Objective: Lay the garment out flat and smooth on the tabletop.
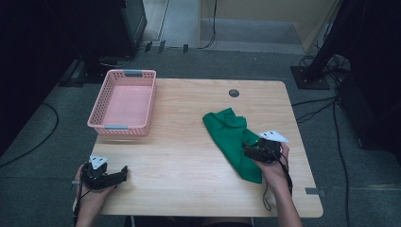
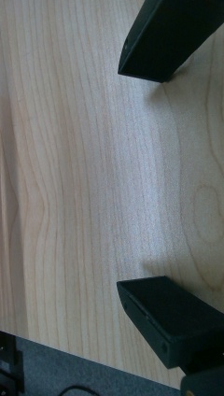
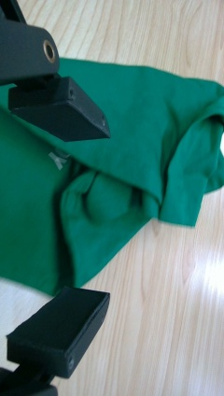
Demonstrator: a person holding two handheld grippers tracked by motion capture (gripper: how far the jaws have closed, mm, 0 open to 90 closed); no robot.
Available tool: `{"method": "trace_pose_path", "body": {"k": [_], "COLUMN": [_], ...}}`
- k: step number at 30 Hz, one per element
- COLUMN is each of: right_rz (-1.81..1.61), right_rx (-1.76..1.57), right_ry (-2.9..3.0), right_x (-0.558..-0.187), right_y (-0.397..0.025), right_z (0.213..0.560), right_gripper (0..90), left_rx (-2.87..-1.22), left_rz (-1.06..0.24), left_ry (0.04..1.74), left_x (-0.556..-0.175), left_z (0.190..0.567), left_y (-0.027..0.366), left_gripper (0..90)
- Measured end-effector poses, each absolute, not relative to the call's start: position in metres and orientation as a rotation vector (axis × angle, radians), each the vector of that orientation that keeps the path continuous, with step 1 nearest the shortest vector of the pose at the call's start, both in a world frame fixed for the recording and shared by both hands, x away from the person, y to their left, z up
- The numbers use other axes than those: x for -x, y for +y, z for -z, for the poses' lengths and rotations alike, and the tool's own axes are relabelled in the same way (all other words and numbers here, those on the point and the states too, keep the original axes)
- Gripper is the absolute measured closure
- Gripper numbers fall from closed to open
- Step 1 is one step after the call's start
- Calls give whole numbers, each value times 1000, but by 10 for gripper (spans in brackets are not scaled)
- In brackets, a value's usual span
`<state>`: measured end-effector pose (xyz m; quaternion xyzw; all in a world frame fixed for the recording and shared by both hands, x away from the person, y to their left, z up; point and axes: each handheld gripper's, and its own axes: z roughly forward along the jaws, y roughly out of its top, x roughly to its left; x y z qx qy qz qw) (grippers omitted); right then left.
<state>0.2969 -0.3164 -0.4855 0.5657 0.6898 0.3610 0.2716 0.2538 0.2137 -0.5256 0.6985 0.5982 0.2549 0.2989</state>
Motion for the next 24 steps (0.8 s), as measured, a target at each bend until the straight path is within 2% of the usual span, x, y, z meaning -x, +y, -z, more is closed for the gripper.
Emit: {"method": "trace_pose_path", "body": {"k": [13, 24], "right_rz": [-903, -887], "right_rx": [-1562, -1540], "right_ry": [1942, 1953], "right_x": [-322, -315], "right_y": [-282, -269], "right_z": [523, 524], "right_gripper": [189, 249], "left_rx": [-1821, -1827], "left_rz": [-686, -681], "left_ry": [1622, 1612], "left_x": [-252, -251], "left_z": [525, 525], "left_y": [216, 211], "left_gripper": [6, 7]}}
